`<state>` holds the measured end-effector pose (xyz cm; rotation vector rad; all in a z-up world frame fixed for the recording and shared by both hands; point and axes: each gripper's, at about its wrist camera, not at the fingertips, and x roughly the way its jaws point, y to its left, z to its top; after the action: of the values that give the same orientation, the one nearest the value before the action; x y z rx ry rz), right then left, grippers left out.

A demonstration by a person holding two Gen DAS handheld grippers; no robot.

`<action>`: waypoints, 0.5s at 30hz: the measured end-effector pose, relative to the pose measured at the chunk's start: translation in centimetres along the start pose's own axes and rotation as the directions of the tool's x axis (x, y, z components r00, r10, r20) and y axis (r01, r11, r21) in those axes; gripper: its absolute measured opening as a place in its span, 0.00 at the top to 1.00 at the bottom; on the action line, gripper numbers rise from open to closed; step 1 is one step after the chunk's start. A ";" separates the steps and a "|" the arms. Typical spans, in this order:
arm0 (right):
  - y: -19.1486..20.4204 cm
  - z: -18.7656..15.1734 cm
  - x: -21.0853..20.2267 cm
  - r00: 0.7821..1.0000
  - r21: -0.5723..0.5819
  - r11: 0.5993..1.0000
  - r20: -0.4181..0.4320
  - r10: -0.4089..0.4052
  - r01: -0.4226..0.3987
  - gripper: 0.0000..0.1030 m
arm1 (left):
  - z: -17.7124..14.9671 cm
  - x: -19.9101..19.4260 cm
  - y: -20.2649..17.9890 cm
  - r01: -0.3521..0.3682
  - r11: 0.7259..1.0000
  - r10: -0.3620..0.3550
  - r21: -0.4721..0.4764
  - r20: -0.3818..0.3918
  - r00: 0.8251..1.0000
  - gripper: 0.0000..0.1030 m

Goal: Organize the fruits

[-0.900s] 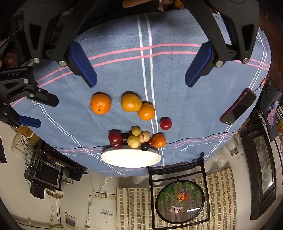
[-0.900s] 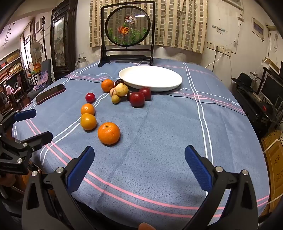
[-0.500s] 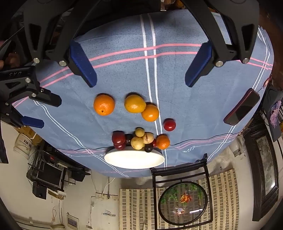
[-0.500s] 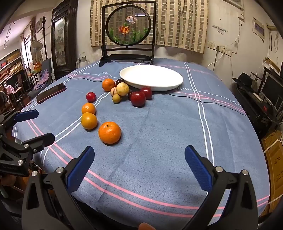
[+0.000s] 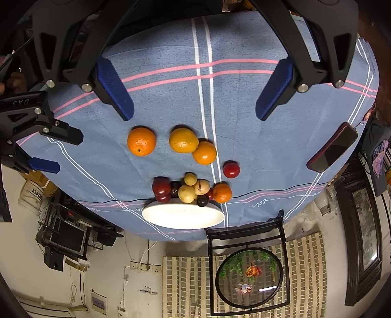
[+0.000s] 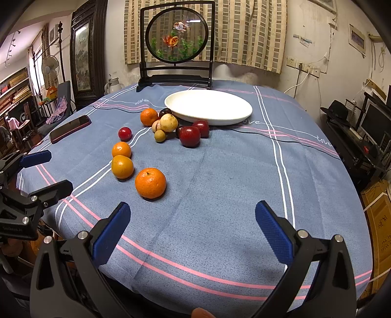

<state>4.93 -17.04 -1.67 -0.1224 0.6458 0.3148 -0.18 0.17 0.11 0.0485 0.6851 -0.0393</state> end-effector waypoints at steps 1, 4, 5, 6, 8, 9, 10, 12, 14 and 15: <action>0.0 0.0 0.0 1.000 0.000 1.000 0.000 0.000 0.000 0.01 | 0.0 0.1 -0.1 -0.005 1.000 0.005 0.005 -0.001 1.000 0.02; 0.0 0.0 0.0 1.000 0.001 1.000 -0.003 -0.001 0.001 0.01 | 0.0 0.2 -0.2 -0.004 1.000 0.004 0.006 -0.005 1.000 0.02; 0.0 0.0 0.0 1.000 0.000 1.000 -0.002 -0.001 0.001 0.01 | -0.1 0.2 -0.2 -0.001 1.000 0.001 0.004 -0.007 1.000 0.02; 0.0 0.0 0.0 1.000 0.000 1.000 -0.002 -0.001 0.001 0.01 | -0.2 0.2 -0.1 -0.001 1.000 0.001 0.002 -0.007 1.000 0.02; 0.0 0.0 0.0 1.000 0.000 1.000 -0.003 0.000 0.000 0.01 | -0.1 0.2 0.0 -0.002 1.000 0.002 -0.001 -0.007 1.000 0.02; 0.0 0.0 0.0 1.000 0.000 1.000 -0.003 -0.001 0.001 0.01 | -0.2 0.2 0.1 -0.001 1.000 0.001 -0.002 -0.007 1.000 0.02; 0.0 0.0 0.0 1.000 0.001 1.000 -0.003 0.000 0.000 0.01 | -0.1 0.1 0.1 -0.002 1.000 0.002 -0.002 -0.006 1.000 0.02; 0.0 0.0 0.1 1.000 0.000 1.000 -0.003 0.001 -0.001 0.01 | -0.1 0.2 0.1 -0.002 1.000 0.002 -0.001 -0.006 1.000 0.02; 0.0 0.0 0.1 1.000 0.000 1.000 -0.003 0.001 -0.001 0.01 | -0.1 0.1 0.1 -0.001 1.000 0.001 -0.002 -0.006 1.000 0.02; 0.0 0.0 0.1 1.000 0.000 1.000 -0.004 0.001 -0.001 0.01 | -0.1 0.2 0.1 0.000 1.000 0.000 0.000 -0.006 1.000 0.02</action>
<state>5.00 -17.04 -1.73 -0.1228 0.6496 0.3156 -0.15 0.24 -0.11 0.0491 0.6910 -0.0391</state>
